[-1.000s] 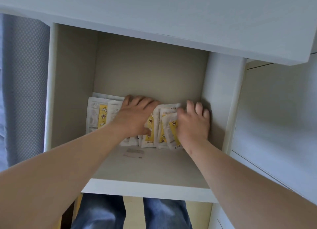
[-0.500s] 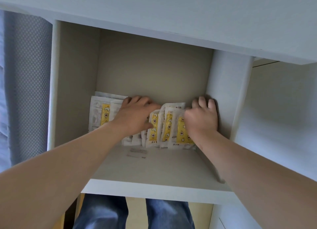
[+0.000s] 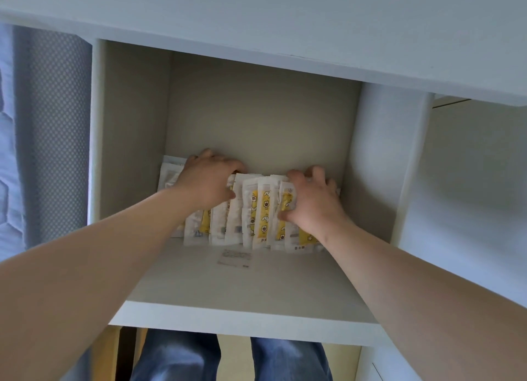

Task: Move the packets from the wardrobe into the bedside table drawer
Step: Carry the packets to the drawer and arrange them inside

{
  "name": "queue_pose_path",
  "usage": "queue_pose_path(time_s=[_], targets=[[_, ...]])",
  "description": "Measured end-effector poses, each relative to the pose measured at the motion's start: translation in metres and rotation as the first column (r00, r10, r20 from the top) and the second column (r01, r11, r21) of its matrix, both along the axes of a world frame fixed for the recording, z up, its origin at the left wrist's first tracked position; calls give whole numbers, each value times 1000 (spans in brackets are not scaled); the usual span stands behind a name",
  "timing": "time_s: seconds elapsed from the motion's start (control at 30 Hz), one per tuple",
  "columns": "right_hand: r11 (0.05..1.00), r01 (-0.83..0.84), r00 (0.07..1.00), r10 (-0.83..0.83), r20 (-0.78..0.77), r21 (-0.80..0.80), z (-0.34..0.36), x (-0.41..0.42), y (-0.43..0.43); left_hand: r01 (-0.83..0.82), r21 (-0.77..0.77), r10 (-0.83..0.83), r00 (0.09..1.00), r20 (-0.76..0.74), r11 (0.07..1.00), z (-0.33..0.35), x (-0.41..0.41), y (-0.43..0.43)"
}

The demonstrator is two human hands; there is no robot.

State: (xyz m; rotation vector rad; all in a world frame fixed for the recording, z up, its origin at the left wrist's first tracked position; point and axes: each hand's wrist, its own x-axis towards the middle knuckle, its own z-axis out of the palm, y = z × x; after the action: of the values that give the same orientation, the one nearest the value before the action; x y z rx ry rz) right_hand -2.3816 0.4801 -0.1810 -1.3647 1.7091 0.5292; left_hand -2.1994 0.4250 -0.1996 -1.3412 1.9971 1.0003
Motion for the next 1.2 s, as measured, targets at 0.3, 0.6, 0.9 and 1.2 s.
queue_pose_path(time_s=[0.3, 0.6, 0.9, 1.2], targets=[[986, 166, 986, -166, 20, -17, -5, 17, 4, 21, 49, -20, 1000, -10, 999, 0, 9, -4], [998, -47, 988, 40, -148, -45, 2, -6, 20, -19, 1, 19, 999, -40, 1000, 7, -24, 33], [997, -43, 993, 36, -112, -59, -4, -4, 27, 122, -158, -128, 991, -26, 980, -7, -24, 48], [989, -94, 995, 95, 5, -111, 0, 10, 28, -53, -340, 133, 967, 216, 939, 2, 18, 58]])
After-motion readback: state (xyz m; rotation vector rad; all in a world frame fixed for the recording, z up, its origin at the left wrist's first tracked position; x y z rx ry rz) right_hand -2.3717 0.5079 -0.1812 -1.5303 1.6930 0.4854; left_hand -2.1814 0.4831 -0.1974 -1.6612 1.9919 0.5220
